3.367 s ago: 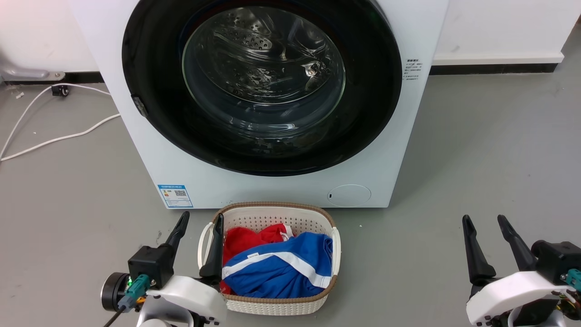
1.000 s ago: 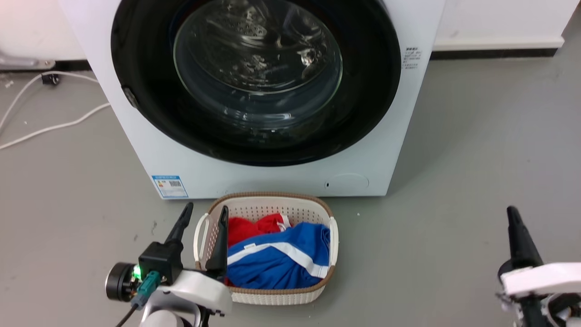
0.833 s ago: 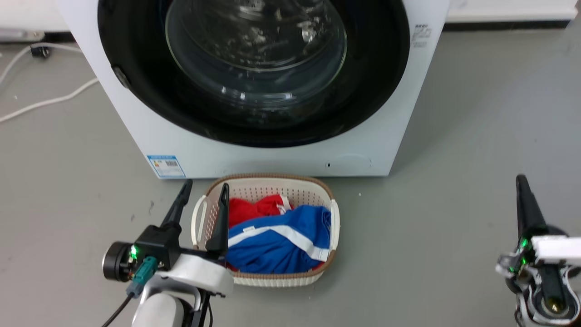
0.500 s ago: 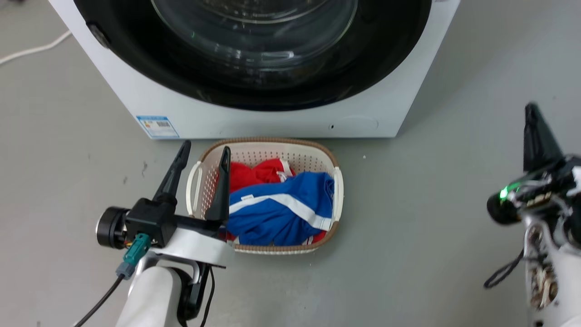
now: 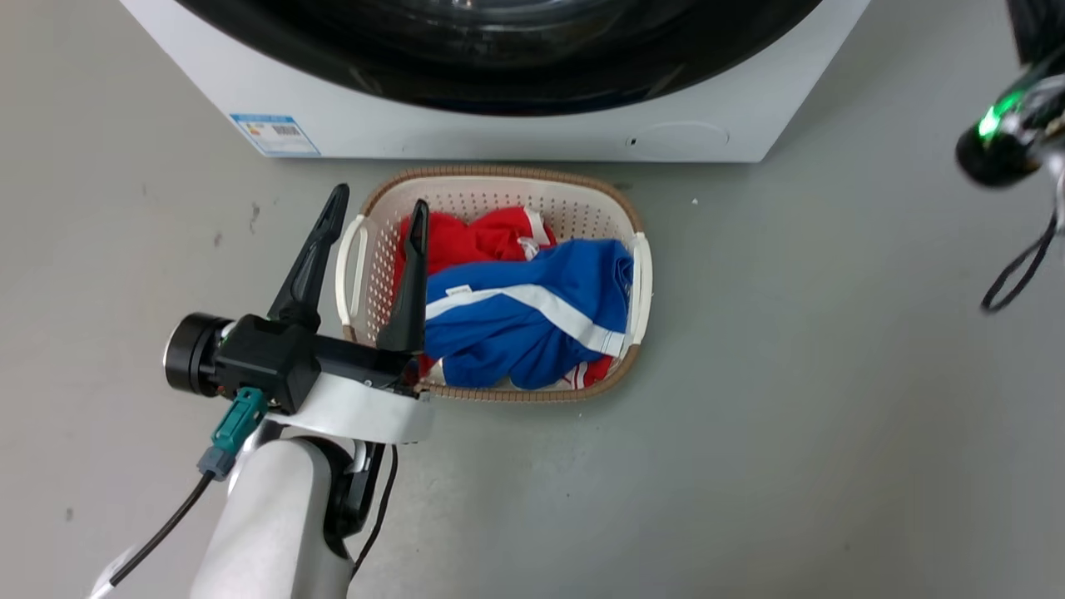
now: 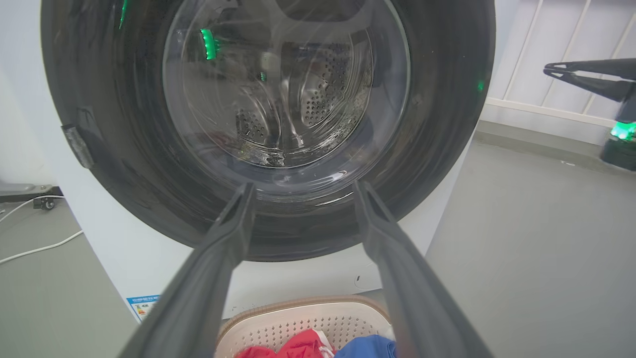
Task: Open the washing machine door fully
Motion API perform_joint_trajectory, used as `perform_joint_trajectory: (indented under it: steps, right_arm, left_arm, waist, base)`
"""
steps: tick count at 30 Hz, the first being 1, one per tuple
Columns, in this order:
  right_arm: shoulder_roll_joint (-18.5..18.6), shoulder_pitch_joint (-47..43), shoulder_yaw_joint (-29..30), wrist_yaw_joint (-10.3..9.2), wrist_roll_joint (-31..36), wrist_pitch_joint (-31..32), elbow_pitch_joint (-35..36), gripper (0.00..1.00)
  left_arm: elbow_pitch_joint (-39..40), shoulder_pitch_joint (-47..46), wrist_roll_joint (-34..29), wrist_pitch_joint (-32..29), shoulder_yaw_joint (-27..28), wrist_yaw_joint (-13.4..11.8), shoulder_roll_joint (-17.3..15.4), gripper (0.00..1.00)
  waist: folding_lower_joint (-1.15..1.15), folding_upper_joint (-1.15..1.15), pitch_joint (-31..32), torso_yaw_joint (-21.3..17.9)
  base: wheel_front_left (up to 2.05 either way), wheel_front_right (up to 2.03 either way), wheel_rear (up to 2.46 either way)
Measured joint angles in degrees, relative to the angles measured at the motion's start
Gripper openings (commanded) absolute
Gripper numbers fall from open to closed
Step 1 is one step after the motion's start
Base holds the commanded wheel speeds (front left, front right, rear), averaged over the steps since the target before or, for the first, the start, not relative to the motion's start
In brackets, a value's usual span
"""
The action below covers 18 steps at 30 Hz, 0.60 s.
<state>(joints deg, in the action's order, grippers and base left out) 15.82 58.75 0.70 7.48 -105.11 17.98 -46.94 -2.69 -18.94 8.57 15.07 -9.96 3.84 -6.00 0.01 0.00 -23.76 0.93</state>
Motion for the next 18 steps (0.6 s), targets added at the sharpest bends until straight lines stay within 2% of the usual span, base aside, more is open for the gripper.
perform_joint_trajectory:
  steps: [3,10,18]
  right_arm:
    - [1.49,7.06,-3.69,0.0,1.08,1.86,-5.2,0.0]
    - [2.47,20.07,-11.11,0.0,5.38,5.41,-14.84,0.0]
    - [1.57,28.71,-16.01,0.0,9.29,8.14,-21.45,0.0]
  left_arm:
    - [0.44,-0.83,-0.03,0.0,0.0,0.21,0.15,1.0]
    - [0.97,-2.15,-0.35,0.0,0.22,0.68,0.38,1.0]
    - [1.46,-3.01,-0.77,0.0,0.65,1.15,0.58,1.0]
  waist:
    - [0.0,0.0,-1.69,0.44]
    - [0.0,0.0,-4.51,1.43]
    - [0.0,0.0,-6.91,1.79]
  base:
    - [0.0,0.0,0.0]
    - [0.0,0.0,0.0]
    - [0.0,0.0,0.0]
